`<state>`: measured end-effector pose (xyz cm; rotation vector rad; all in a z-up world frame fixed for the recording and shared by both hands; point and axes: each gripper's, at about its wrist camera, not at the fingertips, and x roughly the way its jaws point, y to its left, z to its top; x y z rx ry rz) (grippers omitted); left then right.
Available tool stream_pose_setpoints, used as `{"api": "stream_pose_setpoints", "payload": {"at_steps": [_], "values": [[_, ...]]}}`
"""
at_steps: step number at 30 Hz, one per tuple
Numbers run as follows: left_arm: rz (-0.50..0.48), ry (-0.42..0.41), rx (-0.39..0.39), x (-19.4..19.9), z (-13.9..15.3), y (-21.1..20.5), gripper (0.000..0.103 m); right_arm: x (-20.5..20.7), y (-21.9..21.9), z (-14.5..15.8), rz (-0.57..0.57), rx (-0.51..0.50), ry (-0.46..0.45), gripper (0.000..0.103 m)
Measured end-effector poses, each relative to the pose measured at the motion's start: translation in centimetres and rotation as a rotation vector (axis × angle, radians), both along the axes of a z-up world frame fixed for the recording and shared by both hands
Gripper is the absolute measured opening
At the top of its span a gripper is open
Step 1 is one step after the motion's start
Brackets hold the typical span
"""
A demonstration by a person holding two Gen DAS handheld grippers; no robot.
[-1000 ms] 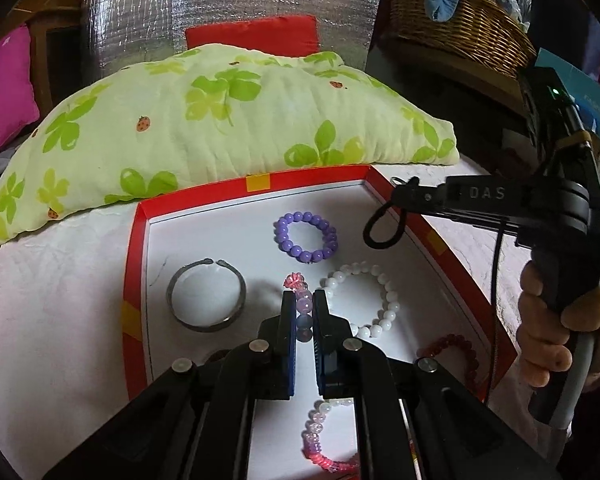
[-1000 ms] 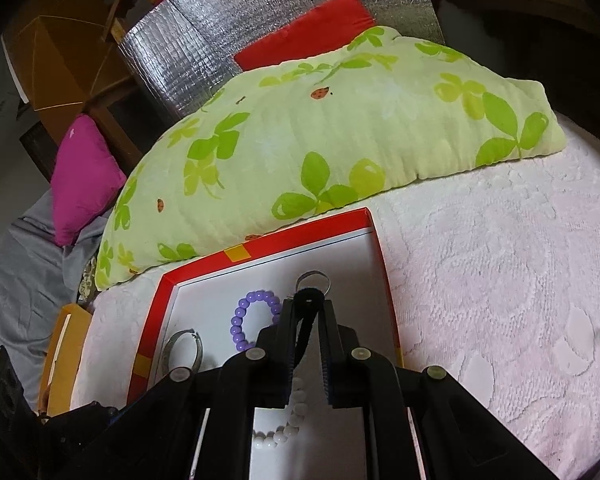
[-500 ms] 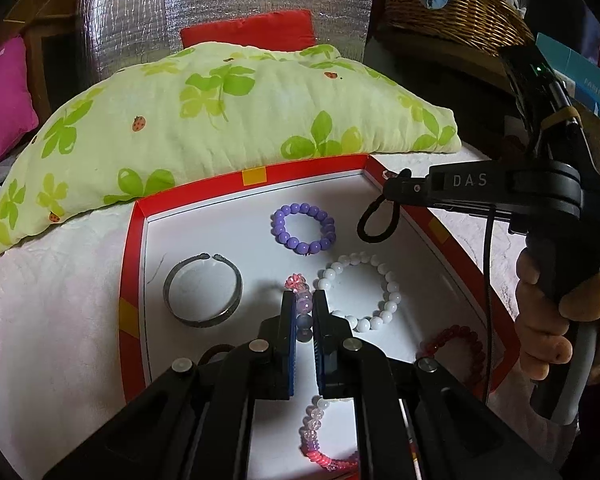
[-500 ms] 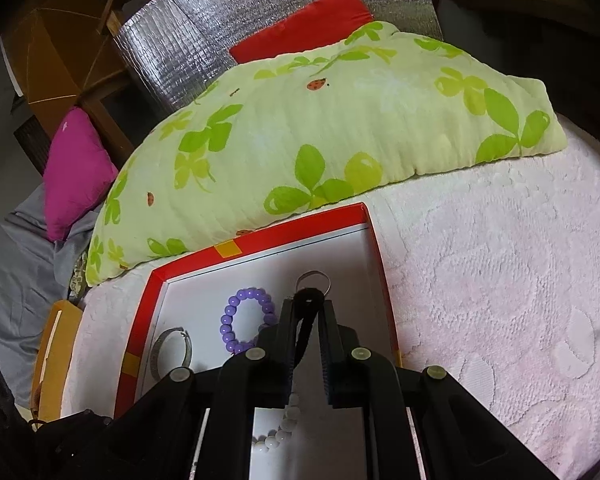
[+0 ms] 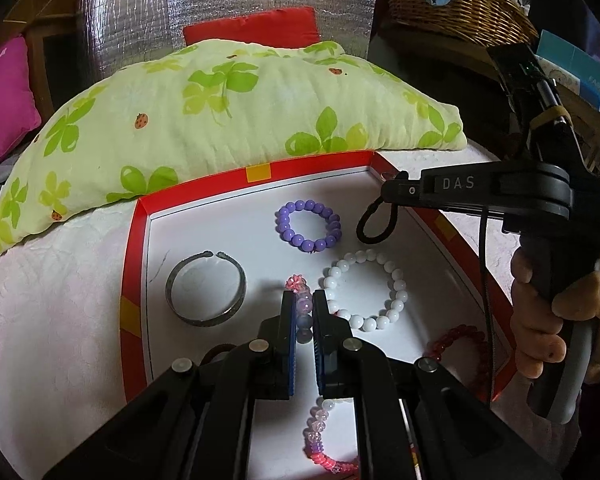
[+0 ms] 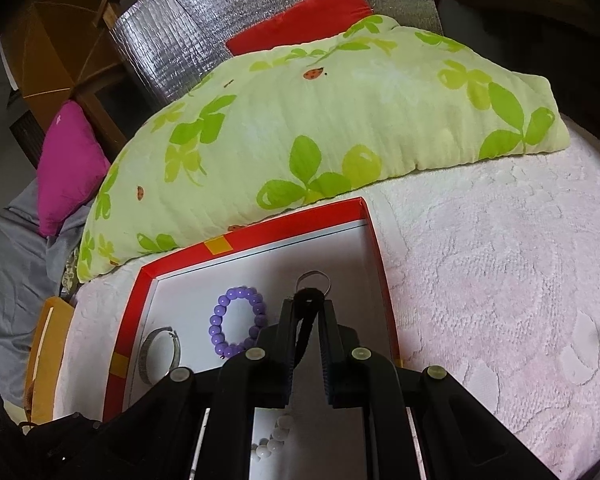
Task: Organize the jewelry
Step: 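Lower and release hair tie from right tool while left tool releases pink bracelet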
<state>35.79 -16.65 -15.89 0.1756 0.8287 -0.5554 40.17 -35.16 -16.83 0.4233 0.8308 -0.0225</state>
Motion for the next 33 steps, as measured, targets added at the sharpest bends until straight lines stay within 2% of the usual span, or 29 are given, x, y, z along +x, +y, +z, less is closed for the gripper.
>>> {"api": "stream_pose_setpoints", "payload": {"at_steps": [19,22,24,28,33], "values": [[0.006,-0.002,0.039,0.09,-0.52,-0.59,0.008,0.87,0.3,-0.78,0.0,-0.035,0.047,0.016],[0.01,0.008,0.042,0.23,-0.6,-0.51,0.008,0.91,0.57,-0.66,0.001,-0.063,0.055,0.023],[0.013,0.008,0.044,0.26,-0.59,-0.42,0.009,0.94,0.66,-0.64,0.002,-0.068,0.059,0.023],[0.018,0.003,0.044,0.24,-0.42,-0.31,0.022,0.85,0.54,-0.45,-0.002,-0.075,0.059,0.023],[0.024,-0.006,0.039,0.19,0.01,-0.04,0.027,0.49,0.65,0.07,0.0,-0.083,0.045,0.023]]}}
